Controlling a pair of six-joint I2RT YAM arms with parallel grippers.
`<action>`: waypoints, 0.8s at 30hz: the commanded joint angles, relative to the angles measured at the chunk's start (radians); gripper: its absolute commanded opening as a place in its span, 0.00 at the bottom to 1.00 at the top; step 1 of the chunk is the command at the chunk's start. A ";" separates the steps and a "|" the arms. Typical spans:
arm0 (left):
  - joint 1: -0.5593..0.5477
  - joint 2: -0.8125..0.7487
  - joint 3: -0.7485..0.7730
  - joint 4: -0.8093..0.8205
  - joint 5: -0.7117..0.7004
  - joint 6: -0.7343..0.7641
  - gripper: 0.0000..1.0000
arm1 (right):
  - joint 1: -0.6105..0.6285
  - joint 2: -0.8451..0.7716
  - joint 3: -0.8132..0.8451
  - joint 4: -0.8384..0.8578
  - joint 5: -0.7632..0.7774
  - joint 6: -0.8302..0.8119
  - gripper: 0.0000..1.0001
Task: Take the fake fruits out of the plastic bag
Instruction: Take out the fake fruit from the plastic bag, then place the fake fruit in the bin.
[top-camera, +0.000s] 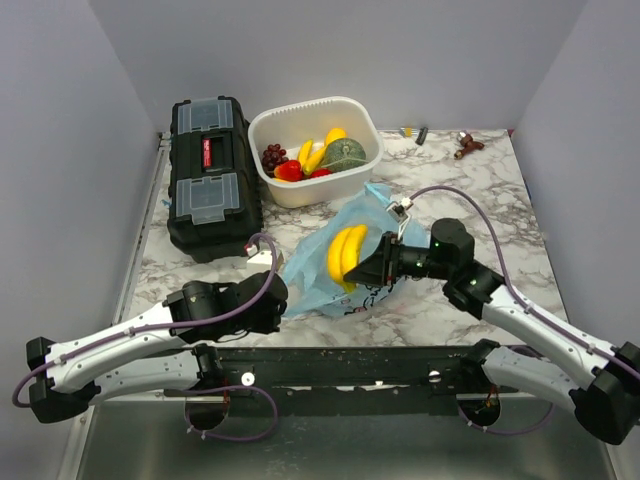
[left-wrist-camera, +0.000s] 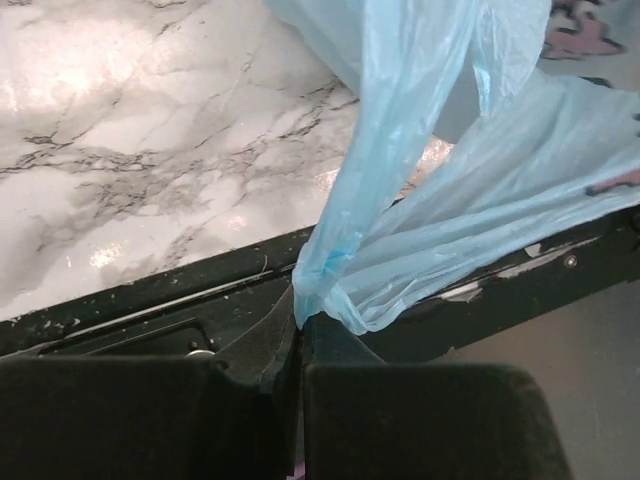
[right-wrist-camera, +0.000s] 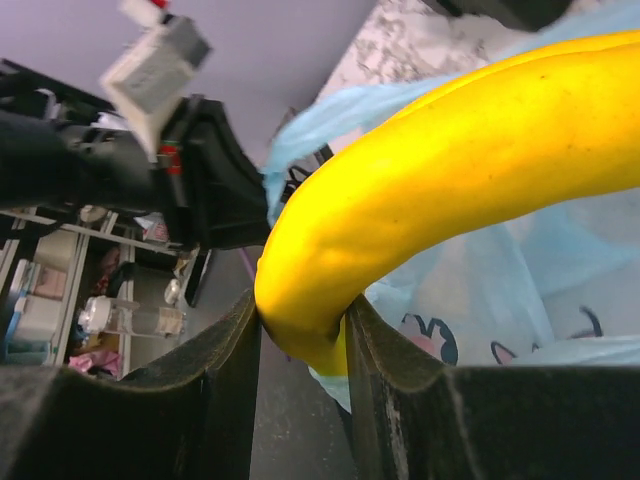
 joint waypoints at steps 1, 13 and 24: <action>-0.004 0.005 0.037 -0.111 -0.058 0.042 0.00 | -0.005 -0.073 0.094 -0.083 -0.056 -0.024 0.01; -0.003 -0.038 0.020 0.062 0.089 0.116 0.00 | -0.005 0.089 0.150 0.372 -0.156 0.204 0.01; -0.001 -0.115 0.035 -0.184 -0.095 0.098 0.00 | -0.004 0.351 0.552 -0.046 0.239 -0.053 0.01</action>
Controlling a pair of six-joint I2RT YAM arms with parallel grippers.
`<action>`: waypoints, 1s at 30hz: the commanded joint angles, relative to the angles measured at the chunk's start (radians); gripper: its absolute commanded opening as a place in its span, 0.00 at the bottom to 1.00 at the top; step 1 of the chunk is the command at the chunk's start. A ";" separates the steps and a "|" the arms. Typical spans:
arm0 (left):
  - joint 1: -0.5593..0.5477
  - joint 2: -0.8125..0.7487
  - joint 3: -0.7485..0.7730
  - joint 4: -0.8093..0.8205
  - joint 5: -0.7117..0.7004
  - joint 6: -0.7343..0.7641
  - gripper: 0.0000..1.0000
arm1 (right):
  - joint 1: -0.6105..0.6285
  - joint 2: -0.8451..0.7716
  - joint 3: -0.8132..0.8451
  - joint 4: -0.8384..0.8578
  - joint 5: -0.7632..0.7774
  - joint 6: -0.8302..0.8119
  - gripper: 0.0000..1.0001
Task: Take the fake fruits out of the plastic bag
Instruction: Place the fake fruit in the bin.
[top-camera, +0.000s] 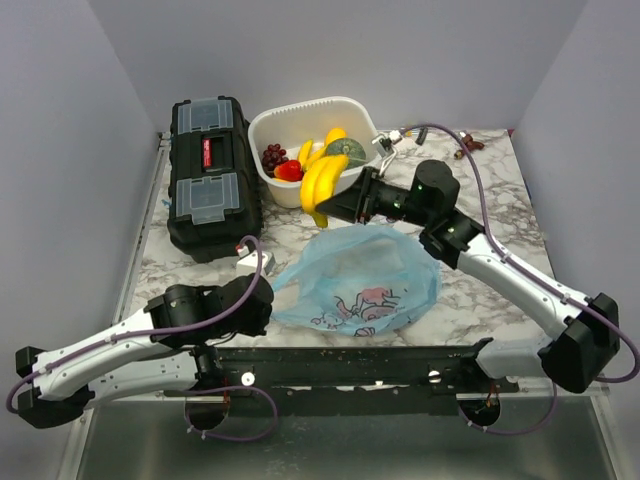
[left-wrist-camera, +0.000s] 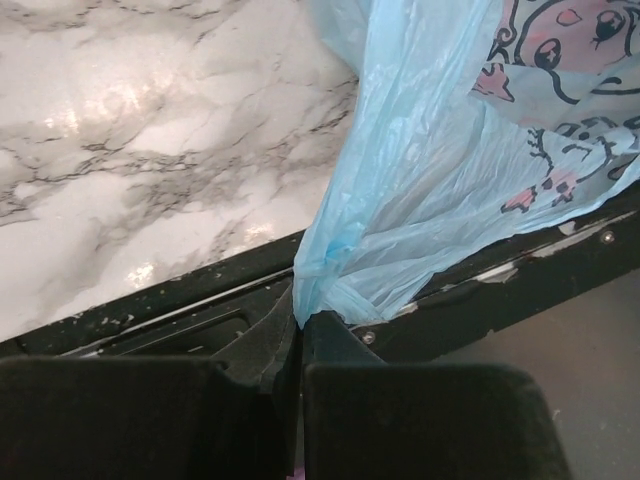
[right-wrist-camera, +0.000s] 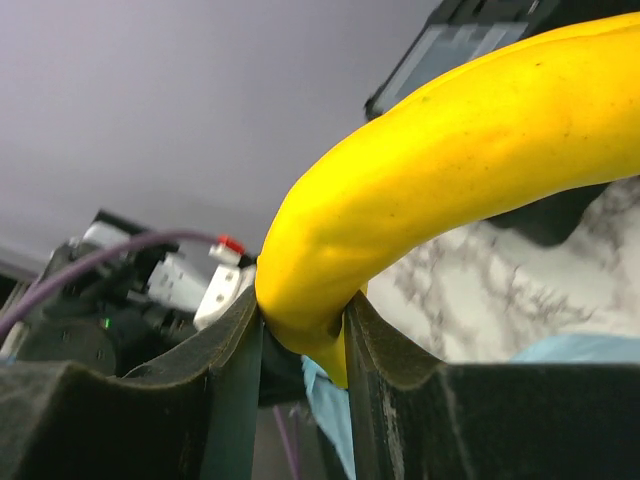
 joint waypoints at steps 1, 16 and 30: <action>-0.002 -0.063 0.005 -0.123 -0.085 -0.001 0.00 | -0.005 0.109 0.170 -0.166 0.223 -0.133 0.01; -0.001 -0.153 -0.046 -0.080 -0.091 0.020 0.00 | -0.007 0.802 0.912 -0.476 0.599 -0.297 0.01; -0.003 -0.107 -0.048 -0.065 -0.097 0.030 0.00 | -0.015 1.227 1.265 -0.471 0.633 -0.239 0.19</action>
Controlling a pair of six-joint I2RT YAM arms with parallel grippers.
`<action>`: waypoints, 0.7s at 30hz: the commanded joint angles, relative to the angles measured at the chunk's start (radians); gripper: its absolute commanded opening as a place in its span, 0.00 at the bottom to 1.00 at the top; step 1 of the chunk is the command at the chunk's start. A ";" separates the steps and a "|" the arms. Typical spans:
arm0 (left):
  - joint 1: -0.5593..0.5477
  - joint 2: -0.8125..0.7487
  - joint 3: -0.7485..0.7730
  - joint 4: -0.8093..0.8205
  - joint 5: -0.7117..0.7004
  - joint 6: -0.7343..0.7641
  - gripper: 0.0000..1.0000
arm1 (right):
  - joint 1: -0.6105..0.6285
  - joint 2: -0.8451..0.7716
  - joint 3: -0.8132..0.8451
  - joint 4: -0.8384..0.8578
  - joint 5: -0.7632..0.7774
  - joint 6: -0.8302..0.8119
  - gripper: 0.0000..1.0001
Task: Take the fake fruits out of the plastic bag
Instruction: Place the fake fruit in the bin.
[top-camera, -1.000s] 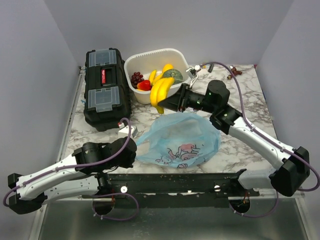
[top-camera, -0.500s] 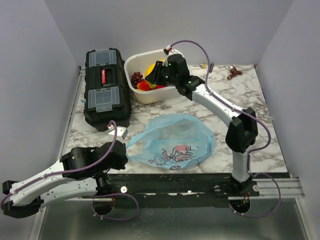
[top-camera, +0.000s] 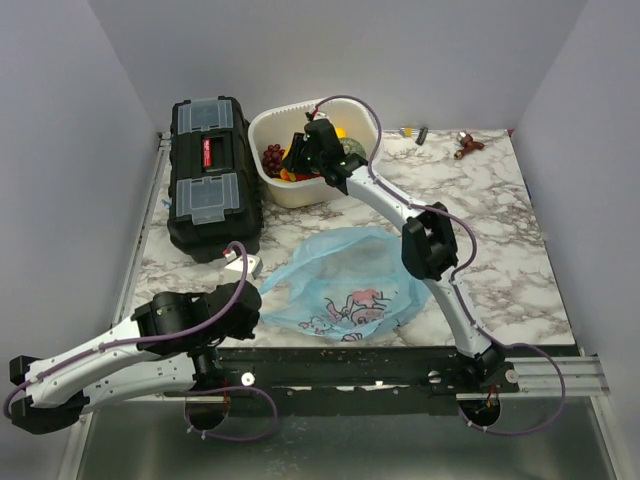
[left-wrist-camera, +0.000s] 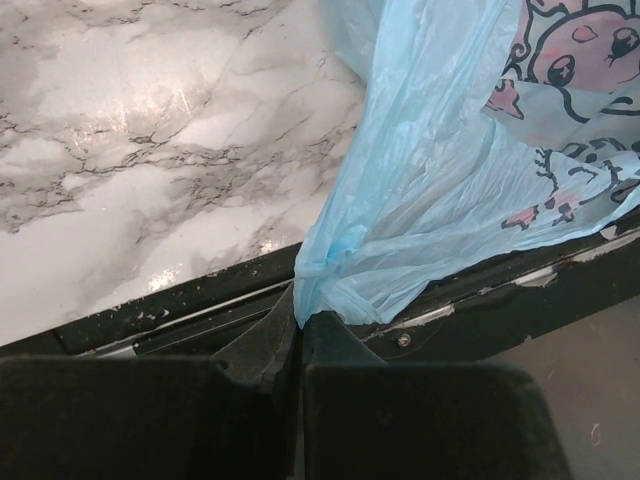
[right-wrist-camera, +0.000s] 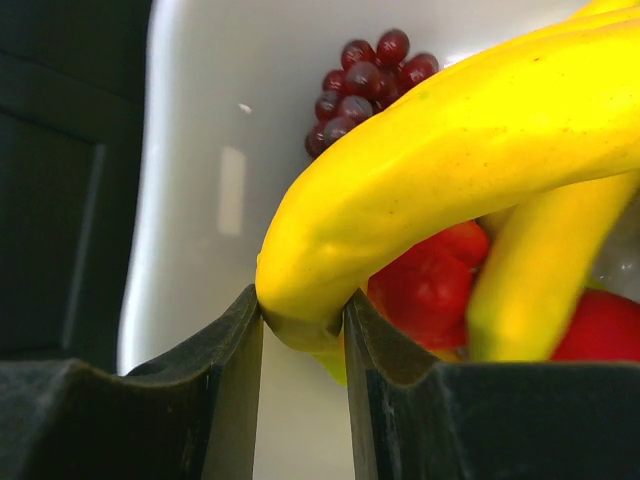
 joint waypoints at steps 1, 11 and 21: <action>-0.003 -0.007 -0.005 0.014 -0.035 0.011 0.00 | -0.005 0.068 0.044 0.015 0.027 0.024 0.21; -0.003 -0.051 -0.008 0.022 -0.042 0.007 0.00 | -0.005 0.097 0.059 -0.011 0.042 0.001 0.45; -0.001 0.034 -0.001 0.020 -0.046 0.009 0.00 | -0.005 -0.031 0.063 -0.119 0.036 -0.048 0.61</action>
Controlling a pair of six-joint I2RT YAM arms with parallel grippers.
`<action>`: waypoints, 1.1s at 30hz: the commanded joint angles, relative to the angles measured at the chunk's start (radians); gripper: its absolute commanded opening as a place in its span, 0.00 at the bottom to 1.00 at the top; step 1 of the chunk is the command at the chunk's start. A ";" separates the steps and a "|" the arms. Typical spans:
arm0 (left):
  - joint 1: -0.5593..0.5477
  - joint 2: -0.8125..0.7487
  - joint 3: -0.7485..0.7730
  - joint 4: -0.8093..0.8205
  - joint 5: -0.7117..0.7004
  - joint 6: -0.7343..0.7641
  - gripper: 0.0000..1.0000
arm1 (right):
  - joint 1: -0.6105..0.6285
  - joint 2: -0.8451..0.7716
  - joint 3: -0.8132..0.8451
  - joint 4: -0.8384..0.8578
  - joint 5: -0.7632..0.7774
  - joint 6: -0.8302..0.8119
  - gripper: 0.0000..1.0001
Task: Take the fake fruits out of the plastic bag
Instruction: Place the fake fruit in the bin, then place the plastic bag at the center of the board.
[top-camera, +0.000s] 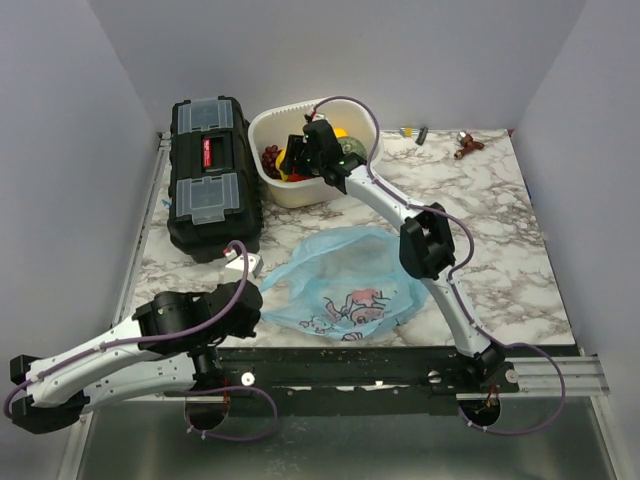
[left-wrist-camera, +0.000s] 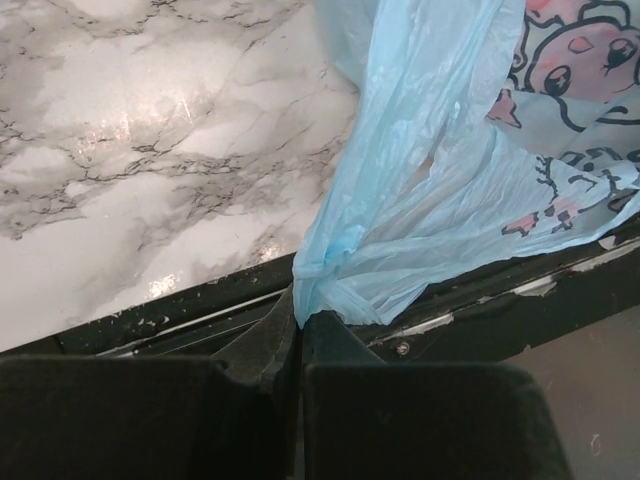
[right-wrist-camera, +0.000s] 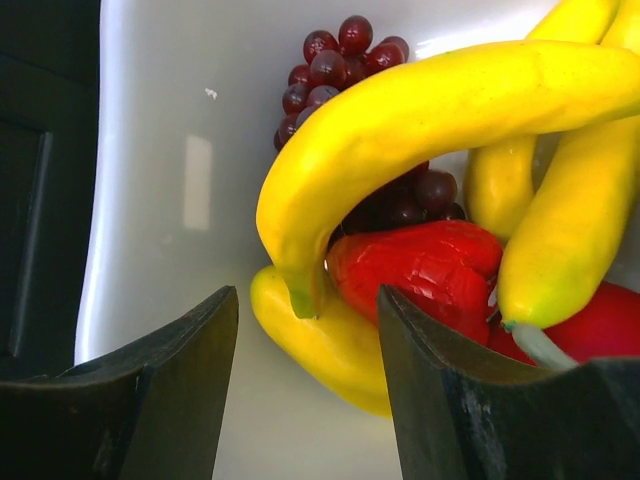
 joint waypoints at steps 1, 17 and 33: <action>-0.002 0.058 0.004 0.010 -0.032 0.011 0.00 | -0.004 -0.112 0.003 -0.095 0.021 -0.042 0.61; 0.066 0.439 0.176 0.284 -0.052 0.173 0.00 | -0.004 -0.897 -0.707 -0.217 0.268 -0.089 0.71; 0.187 0.571 0.302 0.312 0.101 0.202 0.50 | -0.005 -1.671 -1.140 -0.383 0.355 -0.028 0.86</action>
